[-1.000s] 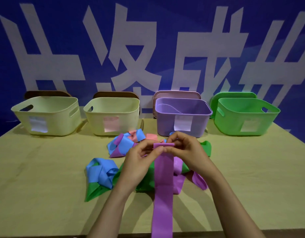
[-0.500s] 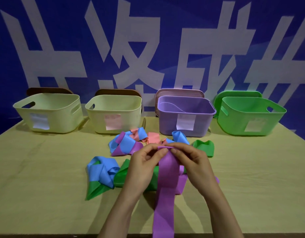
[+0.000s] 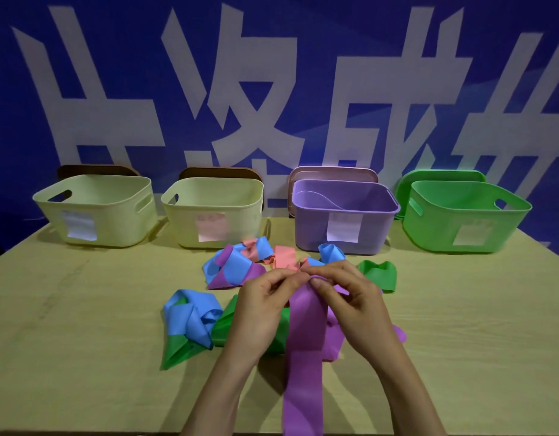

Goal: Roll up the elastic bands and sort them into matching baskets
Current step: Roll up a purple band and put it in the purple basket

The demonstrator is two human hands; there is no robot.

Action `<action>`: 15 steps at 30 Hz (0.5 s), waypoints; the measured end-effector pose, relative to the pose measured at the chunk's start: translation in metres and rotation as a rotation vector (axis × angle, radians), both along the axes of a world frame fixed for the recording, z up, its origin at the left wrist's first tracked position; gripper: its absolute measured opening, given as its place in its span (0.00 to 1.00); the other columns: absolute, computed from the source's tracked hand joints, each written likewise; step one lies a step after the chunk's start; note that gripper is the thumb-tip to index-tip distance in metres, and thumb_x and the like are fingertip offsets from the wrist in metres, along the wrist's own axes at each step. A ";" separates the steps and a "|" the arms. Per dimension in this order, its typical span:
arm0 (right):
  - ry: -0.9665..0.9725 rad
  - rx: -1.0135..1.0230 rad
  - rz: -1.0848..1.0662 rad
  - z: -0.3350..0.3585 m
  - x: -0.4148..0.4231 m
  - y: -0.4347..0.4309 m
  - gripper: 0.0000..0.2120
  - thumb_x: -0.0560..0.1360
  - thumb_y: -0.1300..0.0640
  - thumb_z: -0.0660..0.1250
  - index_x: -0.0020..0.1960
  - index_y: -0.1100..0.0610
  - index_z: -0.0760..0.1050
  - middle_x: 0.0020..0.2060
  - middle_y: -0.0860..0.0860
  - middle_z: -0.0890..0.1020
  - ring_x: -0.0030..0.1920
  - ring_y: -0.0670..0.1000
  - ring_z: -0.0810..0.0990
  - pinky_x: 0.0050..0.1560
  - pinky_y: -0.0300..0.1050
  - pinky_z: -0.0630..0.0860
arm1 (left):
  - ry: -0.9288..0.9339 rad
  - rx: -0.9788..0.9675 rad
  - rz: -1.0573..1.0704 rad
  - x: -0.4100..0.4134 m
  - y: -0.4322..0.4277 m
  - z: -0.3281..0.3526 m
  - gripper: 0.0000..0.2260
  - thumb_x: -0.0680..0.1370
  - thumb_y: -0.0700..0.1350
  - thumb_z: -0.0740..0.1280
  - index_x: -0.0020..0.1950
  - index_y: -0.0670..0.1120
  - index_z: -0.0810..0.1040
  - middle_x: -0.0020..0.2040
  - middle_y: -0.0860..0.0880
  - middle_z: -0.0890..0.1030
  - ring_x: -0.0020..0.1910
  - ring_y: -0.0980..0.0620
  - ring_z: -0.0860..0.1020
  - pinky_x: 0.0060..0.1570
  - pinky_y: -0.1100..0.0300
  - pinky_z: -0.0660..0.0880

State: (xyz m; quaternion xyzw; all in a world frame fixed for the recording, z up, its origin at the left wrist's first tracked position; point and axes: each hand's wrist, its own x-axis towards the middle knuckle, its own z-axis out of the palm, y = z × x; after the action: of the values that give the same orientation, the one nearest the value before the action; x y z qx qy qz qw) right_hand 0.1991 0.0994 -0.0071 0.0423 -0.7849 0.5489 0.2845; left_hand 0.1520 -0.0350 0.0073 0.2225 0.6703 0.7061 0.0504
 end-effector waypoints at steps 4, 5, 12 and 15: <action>-0.087 -0.021 0.034 0.005 0.005 0.004 0.09 0.74 0.52 0.69 0.54 0.48 0.82 0.49 0.47 0.82 0.48 0.44 0.79 0.46 0.30 0.74 | 0.038 -0.014 0.015 0.000 0.001 -0.001 0.09 0.75 0.38 0.68 0.41 0.51 0.83 0.38 0.56 0.84 0.40 0.63 0.80 0.45 0.71 0.73; -0.087 -0.049 0.026 0.006 0.006 0.004 0.08 0.74 0.50 0.69 0.52 0.49 0.82 0.48 0.47 0.83 0.46 0.44 0.80 0.44 0.31 0.74 | 0.052 -0.020 0.010 0.000 0.001 -0.002 0.10 0.76 0.37 0.67 0.41 0.51 0.83 0.38 0.56 0.84 0.40 0.63 0.80 0.44 0.72 0.73; -0.113 -0.037 0.036 0.011 0.011 0.009 0.06 0.72 0.52 0.67 0.42 0.47 0.83 0.37 0.43 0.83 0.39 0.39 0.78 0.42 0.32 0.72 | 0.084 -0.049 -0.040 0.003 0.000 -0.002 0.09 0.75 0.37 0.68 0.40 0.50 0.83 0.39 0.57 0.84 0.42 0.64 0.80 0.45 0.73 0.72; -0.106 -0.025 0.045 0.010 0.015 0.013 0.07 0.72 0.56 0.69 0.47 0.50 0.84 0.40 0.44 0.84 0.43 0.43 0.81 0.44 0.34 0.75 | 0.078 -0.053 -0.048 0.002 -0.001 -0.002 0.08 0.73 0.37 0.70 0.40 0.49 0.83 0.40 0.55 0.84 0.42 0.61 0.81 0.46 0.71 0.73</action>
State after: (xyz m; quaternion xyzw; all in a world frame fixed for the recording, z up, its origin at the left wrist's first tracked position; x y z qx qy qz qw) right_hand 0.2141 0.1123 0.0033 0.0271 -0.7909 0.5662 0.2306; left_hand 0.1537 -0.0361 0.0057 0.2643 0.6848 0.6775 0.0471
